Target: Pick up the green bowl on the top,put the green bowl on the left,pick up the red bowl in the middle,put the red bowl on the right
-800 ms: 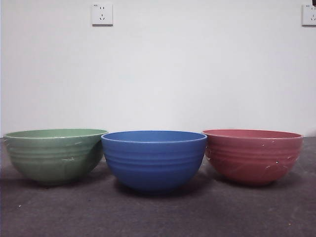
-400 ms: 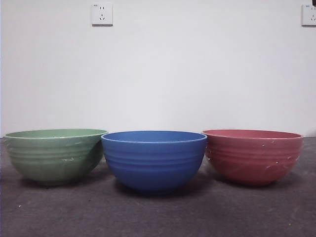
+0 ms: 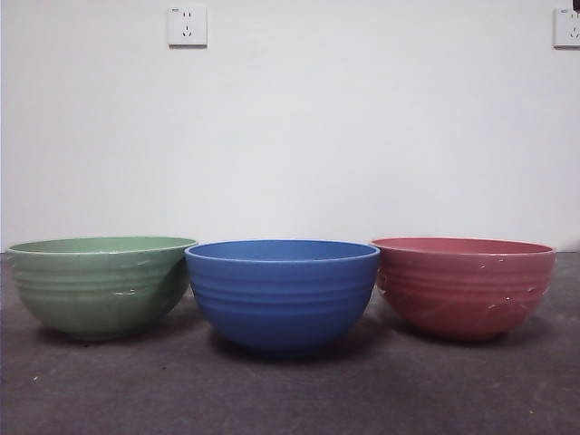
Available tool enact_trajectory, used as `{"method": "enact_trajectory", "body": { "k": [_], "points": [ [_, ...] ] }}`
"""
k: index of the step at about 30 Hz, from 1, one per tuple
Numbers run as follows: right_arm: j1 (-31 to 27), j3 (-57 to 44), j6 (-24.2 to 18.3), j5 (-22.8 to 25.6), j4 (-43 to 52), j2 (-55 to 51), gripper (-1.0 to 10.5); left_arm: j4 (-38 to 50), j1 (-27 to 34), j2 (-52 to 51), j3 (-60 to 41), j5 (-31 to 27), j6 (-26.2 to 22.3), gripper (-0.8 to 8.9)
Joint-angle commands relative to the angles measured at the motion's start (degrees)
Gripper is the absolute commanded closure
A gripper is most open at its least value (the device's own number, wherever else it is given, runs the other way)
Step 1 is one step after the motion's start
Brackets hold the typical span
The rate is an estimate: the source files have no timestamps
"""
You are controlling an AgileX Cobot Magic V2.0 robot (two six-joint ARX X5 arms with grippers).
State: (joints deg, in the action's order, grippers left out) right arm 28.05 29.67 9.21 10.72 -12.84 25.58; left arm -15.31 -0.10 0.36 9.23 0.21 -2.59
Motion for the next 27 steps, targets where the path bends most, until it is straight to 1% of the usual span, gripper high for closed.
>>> {"method": "enact_trajectory", "body": {
  "k": [1,5,6,27],
  "points": [
    [0.1,-0.6,0.3,0.2,0.3,-0.1,9.5,3.7,0.2,-0.2,-4.9,0.2,-0.3,8.16],
    [0.1,-0.6,0.3,0.2,0.3,-0.1,9.5,3.4,0.2,-0.2,-8.3,0.2,1.1,8.16],
    [0.1,-0.6,0.3,0.2,0.3,-0.1,9.5,2.3,0.2,-0.2,-8.3,0.2,1.1,8.16],
    [0.1,-0.6,0.3,0.2,0.3,-0.1,9.5,2.6,0.2,-0.2,-8.2,0.1,1.1,8.16]
  ]
}}
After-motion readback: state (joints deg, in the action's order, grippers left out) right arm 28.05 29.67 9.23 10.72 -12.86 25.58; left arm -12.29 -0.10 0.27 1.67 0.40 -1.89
